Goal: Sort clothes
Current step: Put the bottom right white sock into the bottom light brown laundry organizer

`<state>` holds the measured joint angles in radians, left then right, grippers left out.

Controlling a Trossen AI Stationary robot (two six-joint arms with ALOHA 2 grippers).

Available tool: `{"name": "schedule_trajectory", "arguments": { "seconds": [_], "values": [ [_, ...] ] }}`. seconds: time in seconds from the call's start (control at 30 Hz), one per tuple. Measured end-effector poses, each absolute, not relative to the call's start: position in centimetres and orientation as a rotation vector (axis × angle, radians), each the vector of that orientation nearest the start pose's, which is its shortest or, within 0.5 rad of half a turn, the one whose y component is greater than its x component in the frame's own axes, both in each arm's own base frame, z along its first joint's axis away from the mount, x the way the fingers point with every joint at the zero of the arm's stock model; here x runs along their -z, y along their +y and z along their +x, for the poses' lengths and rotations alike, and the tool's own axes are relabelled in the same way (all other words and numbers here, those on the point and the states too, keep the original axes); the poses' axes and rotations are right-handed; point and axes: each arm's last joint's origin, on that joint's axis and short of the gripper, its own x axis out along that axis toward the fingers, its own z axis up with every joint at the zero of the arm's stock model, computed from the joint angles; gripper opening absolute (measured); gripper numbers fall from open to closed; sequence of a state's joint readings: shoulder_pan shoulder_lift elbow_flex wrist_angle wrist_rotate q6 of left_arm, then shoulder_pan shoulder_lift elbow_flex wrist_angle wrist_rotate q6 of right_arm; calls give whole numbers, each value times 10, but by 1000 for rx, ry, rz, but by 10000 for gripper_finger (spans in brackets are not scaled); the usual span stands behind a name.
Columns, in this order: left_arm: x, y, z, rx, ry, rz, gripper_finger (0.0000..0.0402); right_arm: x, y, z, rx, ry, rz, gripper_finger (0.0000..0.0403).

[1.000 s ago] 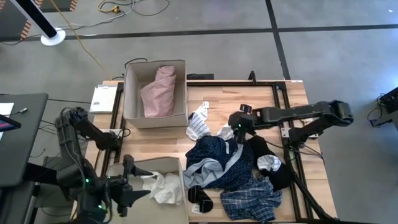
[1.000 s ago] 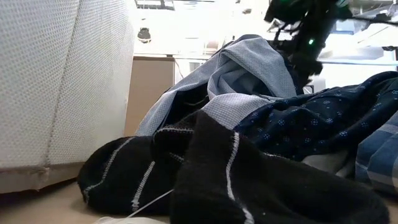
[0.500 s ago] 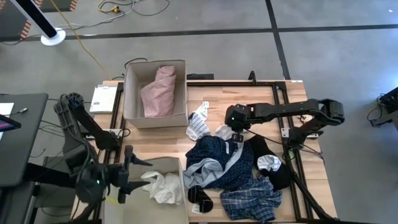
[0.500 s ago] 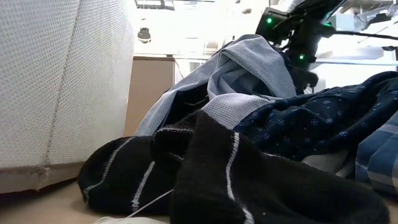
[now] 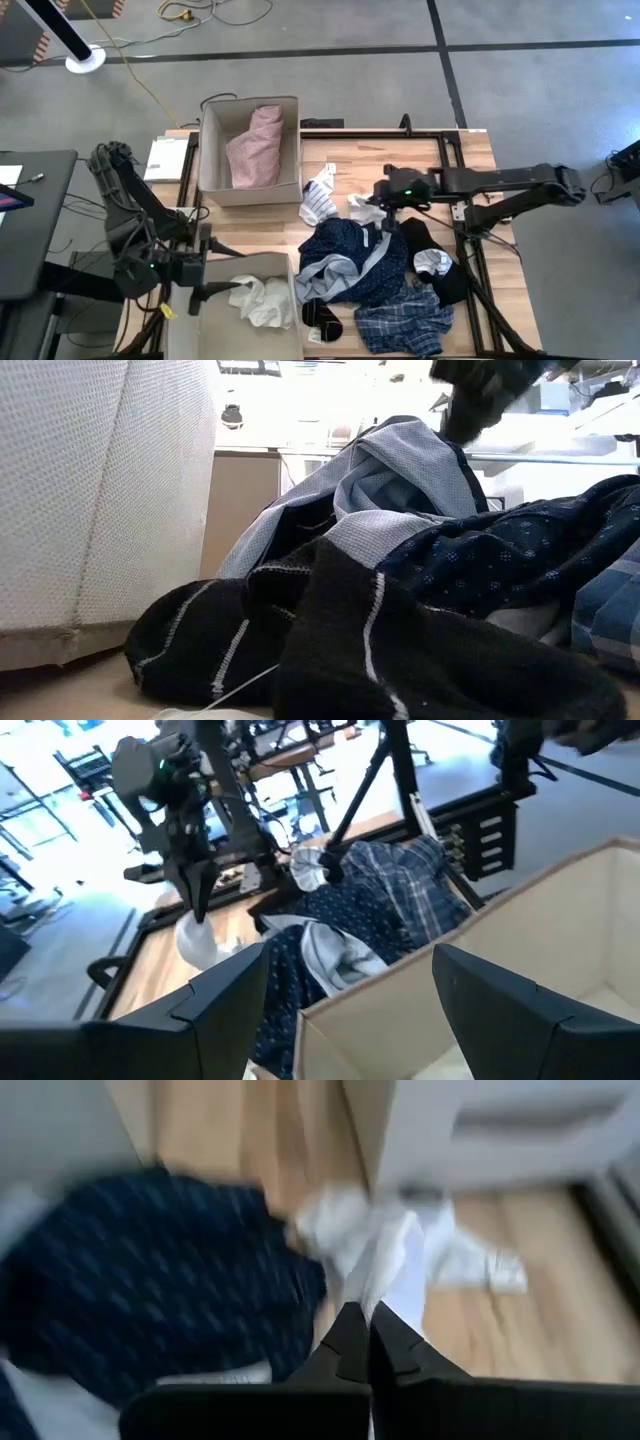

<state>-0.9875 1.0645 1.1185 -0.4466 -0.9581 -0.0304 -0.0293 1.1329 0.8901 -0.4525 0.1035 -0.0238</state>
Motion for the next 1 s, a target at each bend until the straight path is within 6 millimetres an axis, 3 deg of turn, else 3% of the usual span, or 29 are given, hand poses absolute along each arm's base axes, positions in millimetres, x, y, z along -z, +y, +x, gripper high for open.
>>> {"name": "schedule_trajectory", "arguments": {
  "seconds": [0.23, 0.6, 0.8, 1.0],
  "values": [
    [-374, -151, 158, -66, 188, 301, 279, -315, 4, 219, 62, 447, -71, 1],
    [-368, -110, 206, -147, 137, 221, 279, -342, 27, 217, -45, 186, -146, 0],
    [-371, -85, 227, -109, 90, 151, 279, -361, 39, 216, -101, 108, -201, 0],
    [-357, -68, 261, -66, 91, 114, 279, -380, 48, 217, -137, 52, -253, 0]
  ]
}}
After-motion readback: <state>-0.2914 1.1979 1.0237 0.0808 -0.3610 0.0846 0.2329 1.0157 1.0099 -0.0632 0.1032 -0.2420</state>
